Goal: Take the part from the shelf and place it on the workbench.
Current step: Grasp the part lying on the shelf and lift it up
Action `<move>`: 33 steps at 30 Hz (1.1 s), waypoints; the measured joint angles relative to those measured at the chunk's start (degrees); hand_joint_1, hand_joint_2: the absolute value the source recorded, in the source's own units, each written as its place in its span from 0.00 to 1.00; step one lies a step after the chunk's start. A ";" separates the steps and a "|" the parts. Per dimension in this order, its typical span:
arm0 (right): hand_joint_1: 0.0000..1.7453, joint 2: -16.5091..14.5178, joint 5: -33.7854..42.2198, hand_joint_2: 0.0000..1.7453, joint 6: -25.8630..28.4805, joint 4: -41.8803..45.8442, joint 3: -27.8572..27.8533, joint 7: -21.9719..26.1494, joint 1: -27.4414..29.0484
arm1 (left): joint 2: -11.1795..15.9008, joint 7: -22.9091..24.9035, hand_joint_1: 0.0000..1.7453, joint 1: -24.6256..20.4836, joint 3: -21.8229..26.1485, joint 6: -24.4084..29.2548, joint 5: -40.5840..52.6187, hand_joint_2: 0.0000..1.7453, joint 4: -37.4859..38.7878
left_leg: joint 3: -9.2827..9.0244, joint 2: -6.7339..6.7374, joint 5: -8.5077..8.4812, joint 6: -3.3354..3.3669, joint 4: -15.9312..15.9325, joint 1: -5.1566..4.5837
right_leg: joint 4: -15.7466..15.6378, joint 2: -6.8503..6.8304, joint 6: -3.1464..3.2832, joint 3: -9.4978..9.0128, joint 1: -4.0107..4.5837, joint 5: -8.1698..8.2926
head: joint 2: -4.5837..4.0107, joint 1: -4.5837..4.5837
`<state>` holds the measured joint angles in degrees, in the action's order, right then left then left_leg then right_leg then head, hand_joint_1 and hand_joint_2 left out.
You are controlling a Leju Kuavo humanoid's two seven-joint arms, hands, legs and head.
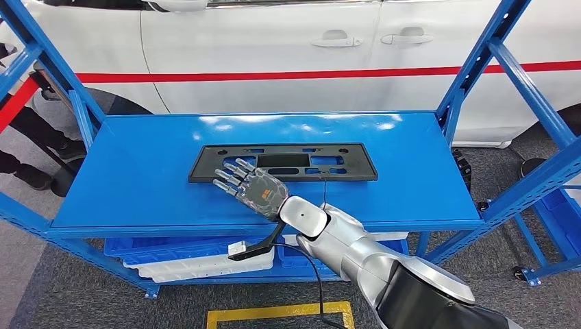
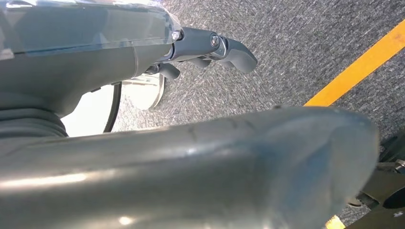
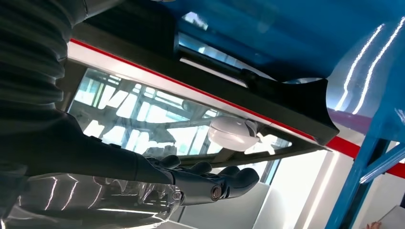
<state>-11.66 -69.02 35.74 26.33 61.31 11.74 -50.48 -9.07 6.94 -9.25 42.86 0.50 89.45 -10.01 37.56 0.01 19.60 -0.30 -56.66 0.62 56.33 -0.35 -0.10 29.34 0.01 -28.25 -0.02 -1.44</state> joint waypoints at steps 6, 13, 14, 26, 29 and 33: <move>0.00 -1.69 0.22 1.00 -2.61 -1.11 -1.02 -1.49 0.10 | -0.03 -0.12 0.00 0.05 0.00 0.01 -0.31 0.00 0.00 | 0.01 0.00 0.00 -0.01 0.00 0.00 | 0.00 0.01 0.00 0.01 0.01 0.00 | 0.00 0.00; 0.00 -3.86 -0.48 1.00 -11.49 -2.65 -1.40 -0.37 -4.43 | -0.35 -0.26 0.00 0.01 0.00 -0.05 0.29 0.00 0.00 | 0.02 0.02 -0.04 -0.02 0.00 0.00 | 0.01 0.01 0.00 0.03 0.00 0.00 | 0.00 0.00; 0.00 -4.16 -0.61 1.00 -12.18 -2.92 -1.40 -0.34 -4.95 | -0.43 -0.27 0.00 -0.01 0.00 -0.07 0.33 0.00 0.00 | 0.02 0.02 -0.04 -0.01 0.00 0.00 | 0.00 0.01 0.00 0.03 0.00 0.00 | 0.00 0.00; 0.00 -5.31 -0.81 1.00 -14.67 -5.17 -1.40 -1.30 -6.58 | -0.78 -0.45 0.00 -0.29 0.00 -0.35 0.35 0.00 0.00 | 0.04 0.01 -0.04 -0.01 0.00 0.00 | 0.00 0.01 -0.01 0.04 -0.02 0.01 | 0.00 0.00; 0.00 -5.46 -0.79 1.00 -15.07 -5.60 -1.40 -1.30 -6.58 | -0.79 -0.45 0.00 -0.48 0.00 -0.44 0.32 0.00 0.00 | 0.04 0.01 -0.04 -0.01 0.00 0.00 | 0.00 0.01 -0.01 0.05 -0.02 0.01 | 0.00 0.00; 0.00 -5.62 -0.61 1.00 -15.39 -6.10 -1.40 -1.39 -6.58 | -0.79 -0.44 0.00 -0.81 0.00 -0.66 0.33 0.00 0.00 | 0.04 0.01 -0.04 -0.01 0.00 0.00 | 0.00 0.01 0.00 0.05 -0.02 0.01 | 0.00 0.00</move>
<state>-17.28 -69.63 20.35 20.23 59.91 10.35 -57.06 -9.86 6.50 -10.06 42.86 -0.16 89.78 -10.01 37.59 0.01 19.56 -0.31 -56.66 0.62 56.34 -0.35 -0.11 29.39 -0.01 -28.24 -0.02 -1.44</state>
